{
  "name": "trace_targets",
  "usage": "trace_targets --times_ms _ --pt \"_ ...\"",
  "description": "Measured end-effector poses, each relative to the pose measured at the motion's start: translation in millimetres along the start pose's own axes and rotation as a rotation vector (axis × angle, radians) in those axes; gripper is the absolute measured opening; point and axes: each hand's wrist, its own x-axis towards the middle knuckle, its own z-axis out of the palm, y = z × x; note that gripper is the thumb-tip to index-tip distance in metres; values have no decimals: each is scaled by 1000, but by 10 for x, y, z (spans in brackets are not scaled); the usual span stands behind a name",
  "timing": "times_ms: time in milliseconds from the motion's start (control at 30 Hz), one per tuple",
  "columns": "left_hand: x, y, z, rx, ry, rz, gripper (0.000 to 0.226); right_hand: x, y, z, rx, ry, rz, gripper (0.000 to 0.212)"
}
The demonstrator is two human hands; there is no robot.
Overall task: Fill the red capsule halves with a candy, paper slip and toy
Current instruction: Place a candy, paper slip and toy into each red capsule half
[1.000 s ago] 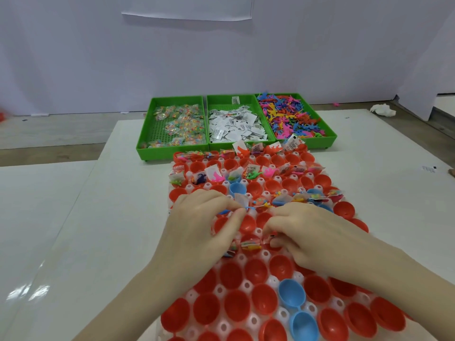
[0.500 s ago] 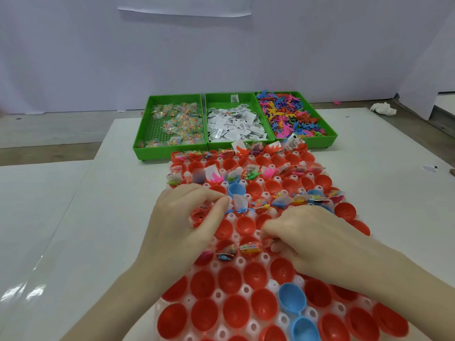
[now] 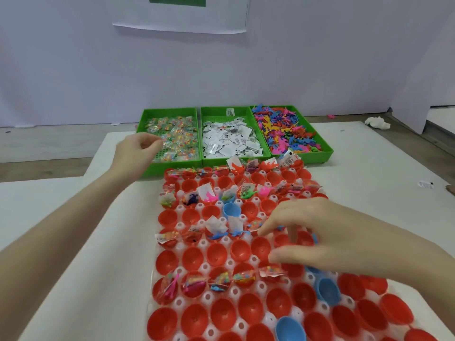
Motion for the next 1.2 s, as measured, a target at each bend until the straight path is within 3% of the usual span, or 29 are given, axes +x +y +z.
trace_targets --times_ms 133,267,367,433,500,600,667,800,867,1000,1100,1200 --pt "265 -197 208 356 -242 -57 51 88 83 -161 209 200 76 9" --pt "373 -203 312 197 -212 -84 47 387 548 -332 377 533 271 6" --pt "366 -195 349 116 -142 -81 43 709 1041 -406 363 702 452 4" --pt "344 -213 373 99 -75 -76 46 911 1323 -431 286 696 569 7" --pt "313 -234 386 65 -25 -59 43 1078 1545 -416 209 578 657 21" --pt "266 -247 400 -6 42 -24 22 1227 1710 -379 115 382 720 39" --pt "255 -250 414 -17 77 -14 16 1275 1757 -350 121 353 728 44" --pt "299 -264 436 108 131 -19 18 1320 1740 -296 144 409 720 29" --pt "306 -277 448 127 180 -42 4 1322 1724 -291 177 469 736 13" --pt "313 -286 472 128 202 -14 7 1324 1699 -295 137 601 717 12" --pt "328 -273 474 116 194 -36 26 1390 1656 -317 22 753 704 21" --pt "347 -300 485 190 167 -15 26 1534 1553 -316 126 657 632 23"
